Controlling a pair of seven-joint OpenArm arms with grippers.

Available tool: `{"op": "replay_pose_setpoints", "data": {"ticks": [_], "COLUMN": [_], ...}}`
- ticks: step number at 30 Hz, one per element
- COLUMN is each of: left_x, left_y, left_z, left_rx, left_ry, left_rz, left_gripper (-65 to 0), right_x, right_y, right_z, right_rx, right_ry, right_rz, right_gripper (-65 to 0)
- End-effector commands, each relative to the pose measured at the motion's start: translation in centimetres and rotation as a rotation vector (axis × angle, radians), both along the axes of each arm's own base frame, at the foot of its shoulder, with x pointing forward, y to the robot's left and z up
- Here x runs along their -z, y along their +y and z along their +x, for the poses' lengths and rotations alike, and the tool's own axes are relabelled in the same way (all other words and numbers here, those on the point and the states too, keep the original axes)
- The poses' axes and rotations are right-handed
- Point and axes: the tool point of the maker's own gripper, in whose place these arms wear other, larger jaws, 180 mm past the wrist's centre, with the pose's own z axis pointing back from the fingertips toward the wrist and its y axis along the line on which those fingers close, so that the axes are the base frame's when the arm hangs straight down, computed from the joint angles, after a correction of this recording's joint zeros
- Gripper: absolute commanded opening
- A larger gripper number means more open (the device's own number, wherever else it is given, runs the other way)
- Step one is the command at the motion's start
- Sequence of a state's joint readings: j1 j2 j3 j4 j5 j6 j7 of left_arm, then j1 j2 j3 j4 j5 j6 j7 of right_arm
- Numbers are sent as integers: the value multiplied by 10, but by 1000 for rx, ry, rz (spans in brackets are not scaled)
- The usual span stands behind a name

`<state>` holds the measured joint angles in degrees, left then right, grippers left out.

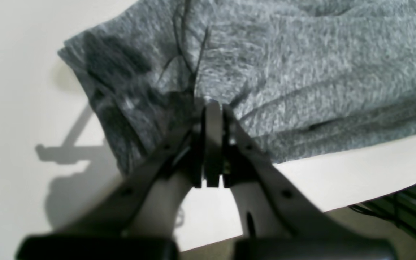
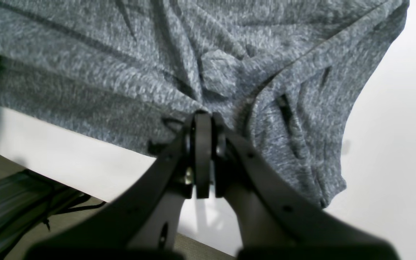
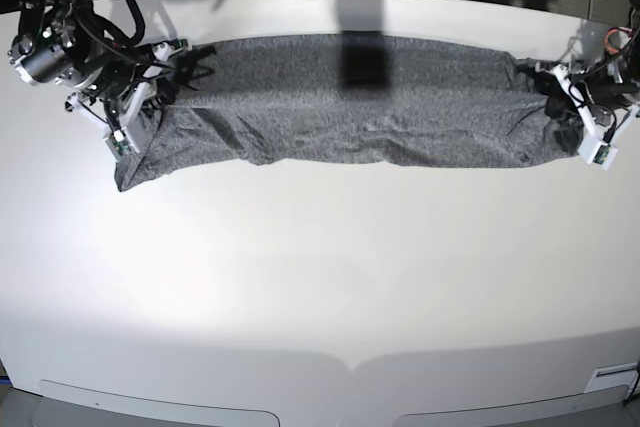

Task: Fold the T-shirt properly
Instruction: 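Lay the stretched strip flat with both grippers holding its ends, then regrasp the strip ends with both grippers, tucking the fabric inward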

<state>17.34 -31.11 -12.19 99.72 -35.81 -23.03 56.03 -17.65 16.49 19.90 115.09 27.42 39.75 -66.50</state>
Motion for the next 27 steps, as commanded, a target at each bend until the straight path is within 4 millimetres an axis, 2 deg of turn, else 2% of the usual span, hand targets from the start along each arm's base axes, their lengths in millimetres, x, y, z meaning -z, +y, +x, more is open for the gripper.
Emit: {"op": "replay_pose_setpoints", "data": {"ticks": [1, 8, 15, 19, 20, 23, 27], "left_x": [-7, 5, 7, 9, 9, 10, 10], "left_y": [5, 7, -7, -2, -1, 0, 0], "left_z": [3, -17, -13, -13, -13, -14, -14], "left_rx": [6, 7, -15, -11, -10, -9, -9], "left_ry": [-20, 28, -14, -14, -13, -10, -13], "left_rz": [18, 35, -18, 18, 29, 38, 36], "left_gripper": [-650, -650, -650, -650, -650, -650, -540], "right_x": [-8, -6, 0, 0, 0, 0, 0], "right_y": [-3, -4, -4, -4, -4, -4, -4], "right_z": [5, 2, -7, -8, -8, -7, -8], "right_rx": [-7, -7, -7, -7, -7, -7, -7], "right_ry": [-33, -14, 12, 13, 13, 12, 13], "right_rz": [-11, -17, -17, -17, -17, -16, -17], "right_gripper": [-650, -650, -650, -650, -644, -519, -508]}}
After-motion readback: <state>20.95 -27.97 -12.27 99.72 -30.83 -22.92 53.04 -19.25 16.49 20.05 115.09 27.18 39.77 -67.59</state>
